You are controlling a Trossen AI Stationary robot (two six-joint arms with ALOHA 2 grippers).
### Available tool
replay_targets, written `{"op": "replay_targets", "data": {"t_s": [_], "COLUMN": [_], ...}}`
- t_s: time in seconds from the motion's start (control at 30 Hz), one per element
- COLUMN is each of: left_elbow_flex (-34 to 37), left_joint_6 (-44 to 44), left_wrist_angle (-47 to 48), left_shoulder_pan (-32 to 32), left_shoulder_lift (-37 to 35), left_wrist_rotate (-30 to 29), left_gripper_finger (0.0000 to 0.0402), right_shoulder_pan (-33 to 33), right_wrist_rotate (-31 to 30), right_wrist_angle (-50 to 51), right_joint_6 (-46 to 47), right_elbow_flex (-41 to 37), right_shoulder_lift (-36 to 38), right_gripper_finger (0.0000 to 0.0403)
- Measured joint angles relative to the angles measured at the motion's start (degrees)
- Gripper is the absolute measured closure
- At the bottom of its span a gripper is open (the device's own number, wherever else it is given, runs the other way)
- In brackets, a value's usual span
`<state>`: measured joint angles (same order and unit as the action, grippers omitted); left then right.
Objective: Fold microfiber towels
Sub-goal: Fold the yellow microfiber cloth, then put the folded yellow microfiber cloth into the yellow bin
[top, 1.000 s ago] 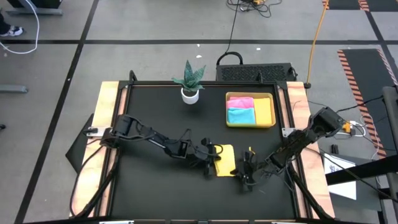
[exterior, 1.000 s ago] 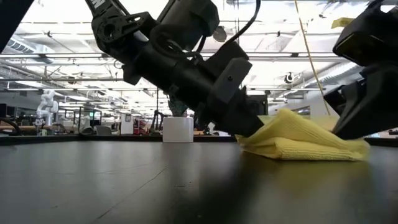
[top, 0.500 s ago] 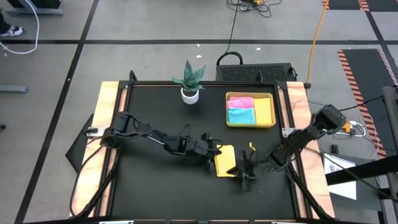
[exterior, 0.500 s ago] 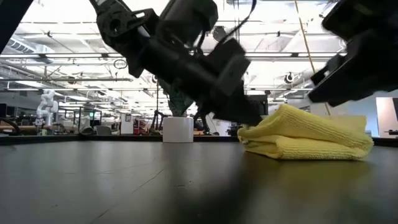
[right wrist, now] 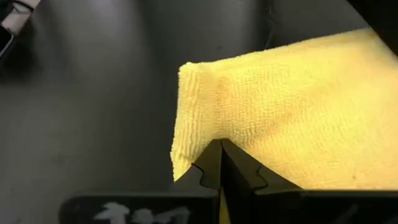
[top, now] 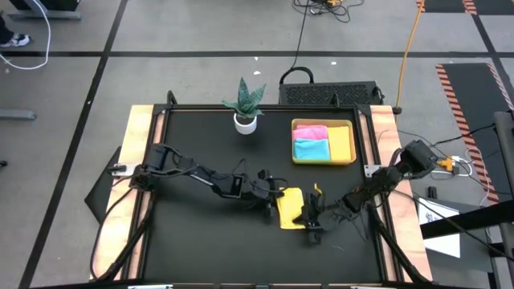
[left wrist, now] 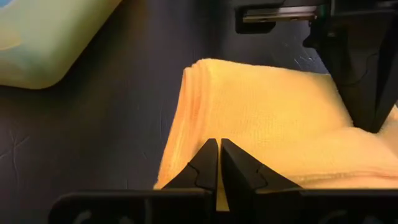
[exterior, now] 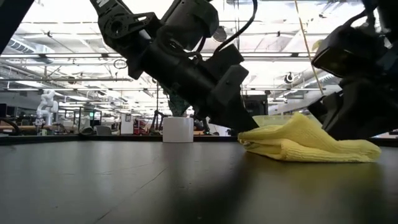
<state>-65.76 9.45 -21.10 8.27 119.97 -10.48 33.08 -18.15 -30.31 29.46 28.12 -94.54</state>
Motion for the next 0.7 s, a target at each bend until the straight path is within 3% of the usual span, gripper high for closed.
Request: {"op": "replay_targets", "data": {"t_s": [0.27,0.4,0.57,0.7], "left_elbow_flex": [0.03,0.02,0.02,0.02], "left_joint_6": [0.27,0.29,0.71,0.98], "left_wrist_angle": [0.03,-0.11,-0.42,-0.42], "left_shoulder_pan": [0.11,0.11,0.11,0.11], "left_shoulder_lift": [1.79,1.79,1.79,1.79], "left_wrist_rotate": [-0.04,-0.05,-0.04,-0.04], "left_gripper_finger": [0.0378,0.0378,0.0378,0.0378], "right_shoulder_pan": [4.18,5.21,5.50,6.67], "right_wrist_rotate": [-5.81,-5.76,-1.03,-1.08], "right_wrist_angle": [1.99,-0.06,-0.39,0.46], "right_joint_6": [-6.03,-8.37,-10.72,-17.72], "right_elbow_flex": [-0.07,-0.04,1.65,4.56], "right_shoulder_lift": [4.73,5.66,5.68,5.68], "right_gripper_finger": [0.0403,0.0393,0.0335,0.0269]}}
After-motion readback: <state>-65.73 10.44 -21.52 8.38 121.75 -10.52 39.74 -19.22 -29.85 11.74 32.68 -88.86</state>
